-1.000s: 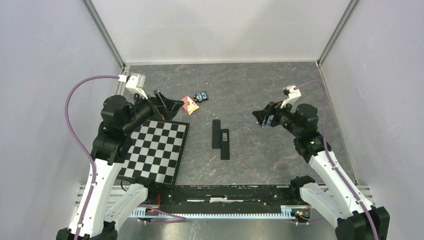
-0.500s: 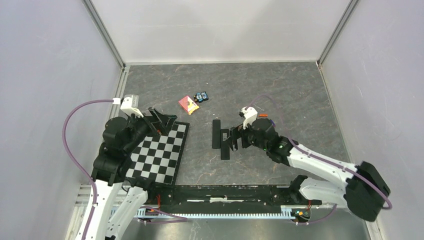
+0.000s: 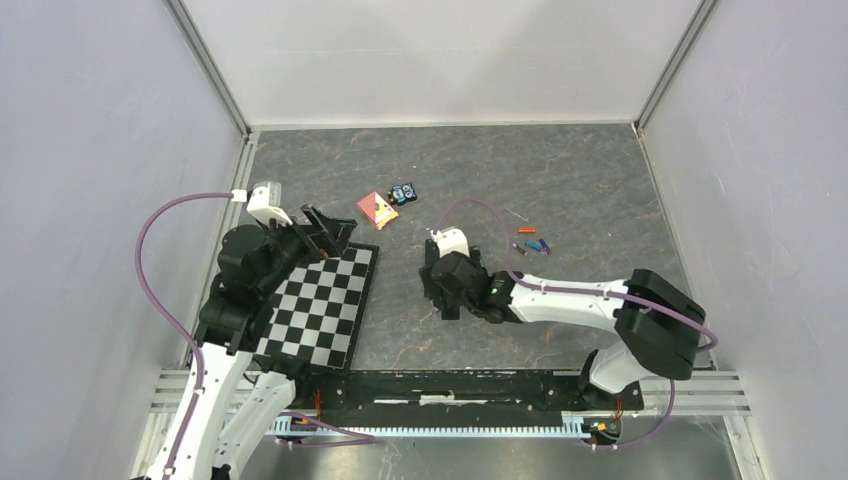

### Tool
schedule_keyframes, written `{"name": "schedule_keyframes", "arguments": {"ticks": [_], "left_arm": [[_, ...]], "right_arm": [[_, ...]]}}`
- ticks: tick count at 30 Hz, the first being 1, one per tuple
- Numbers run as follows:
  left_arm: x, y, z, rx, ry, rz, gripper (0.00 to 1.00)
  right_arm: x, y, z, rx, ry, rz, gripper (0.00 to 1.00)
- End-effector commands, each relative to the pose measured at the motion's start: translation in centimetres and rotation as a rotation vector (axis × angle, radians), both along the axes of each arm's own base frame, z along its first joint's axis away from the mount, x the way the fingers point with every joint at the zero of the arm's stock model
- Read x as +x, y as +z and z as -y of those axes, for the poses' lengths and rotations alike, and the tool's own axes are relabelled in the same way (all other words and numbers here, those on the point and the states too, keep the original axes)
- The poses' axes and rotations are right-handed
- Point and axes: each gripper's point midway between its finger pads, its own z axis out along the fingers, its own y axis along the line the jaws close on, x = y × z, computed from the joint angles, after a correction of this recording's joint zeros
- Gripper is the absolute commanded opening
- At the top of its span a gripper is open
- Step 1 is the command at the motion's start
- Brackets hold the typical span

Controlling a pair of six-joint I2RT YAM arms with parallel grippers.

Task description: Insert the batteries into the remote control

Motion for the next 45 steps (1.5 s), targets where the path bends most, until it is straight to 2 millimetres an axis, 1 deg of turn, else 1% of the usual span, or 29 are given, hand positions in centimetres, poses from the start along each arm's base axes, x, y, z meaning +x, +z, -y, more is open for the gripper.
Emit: {"name": "schedule_keyframes", "arguments": {"ticks": [1, 6, 11, 14, 18, 23, 27, 30, 31, 32, 35, 37, 38, 40, 42, 45], "left_arm": [[0.7, 0.9, 0.2, -0.010, -0.006, 0.050, 1.00], [0.9, -0.1, 0.1, -0.022, 0.013, 0.025, 1.00], [0.9, -0.6, -0.1, -0.019, 0.026, 0.019, 1.00], [0.9, -0.7, -0.4, -0.014, 0.038, 0.016, 1.00], [0.8, -0.8, -0.3, -0.019, 0.035, 0.008, 1.00], [0.8, -1.2, -0.5, -0.025, 0.056, -0.013, 1.00], [0.8, -1.0, -0.7, -0.041, 0.070, -0.016, 1.00], [0.9, -1.3, -0.7, -0.054, 0.084, -0.029, 1.00], [0.9, -1.4, -0.7, -0.060, 0.084, -0.033, 1.00], [0.9, -1.5, -0.6, -0.062, 0.082, -0.036, 1.00], [0.8, -1.8, -0.4, -0.050, 0.063, -0.042, 1.00], [0.7, -2.1, 0.0, -0.043, 0.033, -0.047, 1.00], [0.6, -2.2, 0.3, -0.041, 0.013, -0.052, 1.00], [0.6, -2.5, 1.0, -0.046, -0.024, -0.062, 1.00], [0.8, -2.9, 1.8, -0.064, -0.063, -0.082, 1.00], [1.0, -3.3, 3.9, -0.122, -0.164, -0.112, 1.00]], "right_arm": [[0.3, 0.0, -1.0, 0.005, -0.072, -0.008, 0.90], [0.3, -1.3, -0.5, -0.061, -0.127, -0.035, 0.83], [-0.3, -2.8, 0.0, -0.086, -0.138, -0.073, 0.74], [-0.7, -3.6, -0.2, -0.076, -0.124, -0.097, 0.68], [-1.1, -4.4, -0.1, -0.086, -0.115, -0.116, 0.63], [-1.3, -4.9, 1.0, -0.109, -0.147, -0.111, 0.62], [-1.5, -5.7, 1.4, -0.126, -0.151, -0.123, 0.62], [-1.7, -6.2, 1.5, -0.128, -0.156, -0.135, 0.60], [-1.7, -6.2, 1.7, -0.129, -0.163, -0.132, 0.58], [-1.6, -6.1, 2.0, -0.132, -0.175, -0.122, 0.53], [-1.0, -5.3, 2.7, -0.120, -0.199, -0.082, 0.31], [-0.6, -4.7, 3.2, -0.102, -0.215, -0.063, 0.21], [-0.3, -4.3, 3.4, -0.085, -0.223, -0.051, 0.20], [0.1, -3.6, 3.9, -0.046, -0.232, -0.032, 0.18], [0.8, -2.5, 4.3, 0.008, -0.230, 0.003, 0.18], [2.0, -0.4, 4.4, 0.085, -0.199, 0.070, 0.19]]}}
